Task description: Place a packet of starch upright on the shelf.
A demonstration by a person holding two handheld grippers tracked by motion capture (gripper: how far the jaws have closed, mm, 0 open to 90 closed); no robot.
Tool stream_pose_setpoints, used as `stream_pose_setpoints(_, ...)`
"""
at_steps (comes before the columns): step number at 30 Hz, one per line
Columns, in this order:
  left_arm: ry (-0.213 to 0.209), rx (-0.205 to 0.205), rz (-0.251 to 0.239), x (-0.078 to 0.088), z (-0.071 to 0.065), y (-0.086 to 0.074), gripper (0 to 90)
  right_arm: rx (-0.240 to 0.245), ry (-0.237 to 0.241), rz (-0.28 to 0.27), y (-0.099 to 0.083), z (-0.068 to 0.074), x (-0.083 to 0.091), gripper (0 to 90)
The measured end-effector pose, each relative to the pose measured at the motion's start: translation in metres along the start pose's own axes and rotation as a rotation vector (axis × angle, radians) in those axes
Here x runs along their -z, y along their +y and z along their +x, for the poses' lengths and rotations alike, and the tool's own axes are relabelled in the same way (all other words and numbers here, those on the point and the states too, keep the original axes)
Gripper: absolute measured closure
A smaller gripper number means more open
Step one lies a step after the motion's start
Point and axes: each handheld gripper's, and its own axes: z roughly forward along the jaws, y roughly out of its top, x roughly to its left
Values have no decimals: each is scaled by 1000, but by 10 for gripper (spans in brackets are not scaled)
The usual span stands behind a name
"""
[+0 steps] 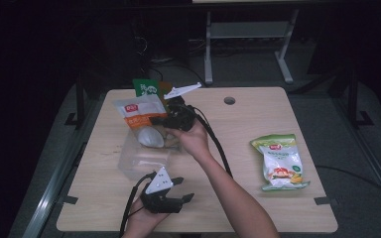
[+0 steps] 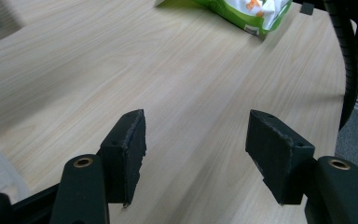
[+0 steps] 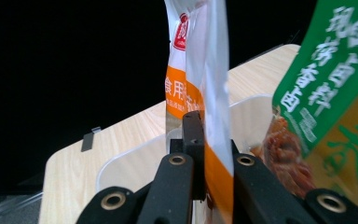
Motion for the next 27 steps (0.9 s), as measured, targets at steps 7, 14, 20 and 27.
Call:
stream_pose_setpoints(7, -2, 12, -13, 3, -1, -1, 383, -17, -2, 31, -3, -4, -33, 900)
stream_pose_setpoints(14, -9, 9, -13, 4, -1, -1, 383, -66, 11, 14, -12, -8, -52, 900)
stream_pose_setpoints(20, -14, 5, -10, 3, -2, -1, 382, -89, 6, 0, -22, -12, -61, 897)
stream_pose_setpoints(27, -17, -2, -7, 2, -3, 0, 381, -62, -5, 27, -24, -14, -49, 788)
